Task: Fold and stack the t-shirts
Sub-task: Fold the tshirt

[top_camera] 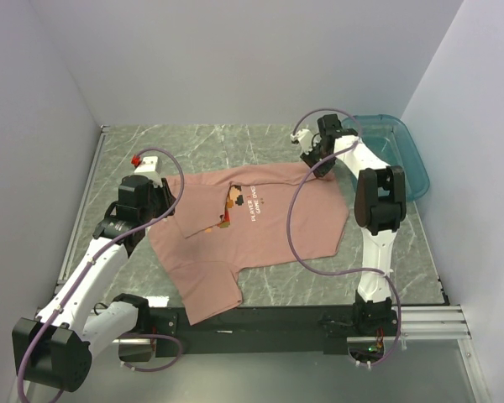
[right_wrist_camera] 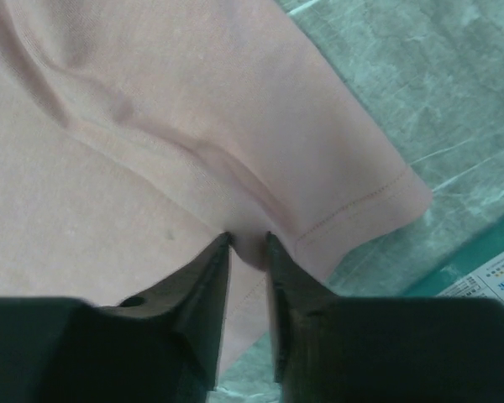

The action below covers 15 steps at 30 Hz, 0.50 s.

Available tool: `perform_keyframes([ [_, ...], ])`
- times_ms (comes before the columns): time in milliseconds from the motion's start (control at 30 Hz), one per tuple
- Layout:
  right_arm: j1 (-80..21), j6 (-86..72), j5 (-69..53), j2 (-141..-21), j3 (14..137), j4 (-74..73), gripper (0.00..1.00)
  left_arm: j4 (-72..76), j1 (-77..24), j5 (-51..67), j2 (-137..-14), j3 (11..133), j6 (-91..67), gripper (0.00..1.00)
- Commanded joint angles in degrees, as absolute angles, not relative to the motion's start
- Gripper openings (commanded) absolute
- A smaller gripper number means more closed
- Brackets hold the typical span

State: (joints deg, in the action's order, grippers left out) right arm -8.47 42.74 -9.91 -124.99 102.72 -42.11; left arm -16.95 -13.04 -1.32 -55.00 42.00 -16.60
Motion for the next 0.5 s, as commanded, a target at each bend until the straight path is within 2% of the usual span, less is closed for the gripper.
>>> perform_keyframes([
  [0, -8.7, 43.2, -9.6, -125.3, 104.1, -42.4, 0.29, -14.9, -13.0, -0.5, -54.4, 43.2, -15.8, 0.33],
  [133, -8.7, 43.6, -9.7, -124.4, 102.3, -41.9, 0.17, -14.9, -13.0, -0.5, -54.5, 43.2, -15.7, 0.33],
  [167, -8.8, 43.7, -9.8, -123.9, 101.6, -41.9, 0.05, -14.9, -13.0, -0.5, -54.5, 43.3, -15.8, 0.33],
  [300, -8.7, 43.8, -10.5, -122.4, 99.4, -41.2, 0.0, -14.9, -13.0, -0.5, -54.4, 43.2, -15.7, 0.33],
  [467, -8.7, 44.0, -11.6, -120.0, 96.2, -41.3, 0.0, -14.8, -13.0, -0.4, -54.3, 43.3, -15.8, 0.33],
])
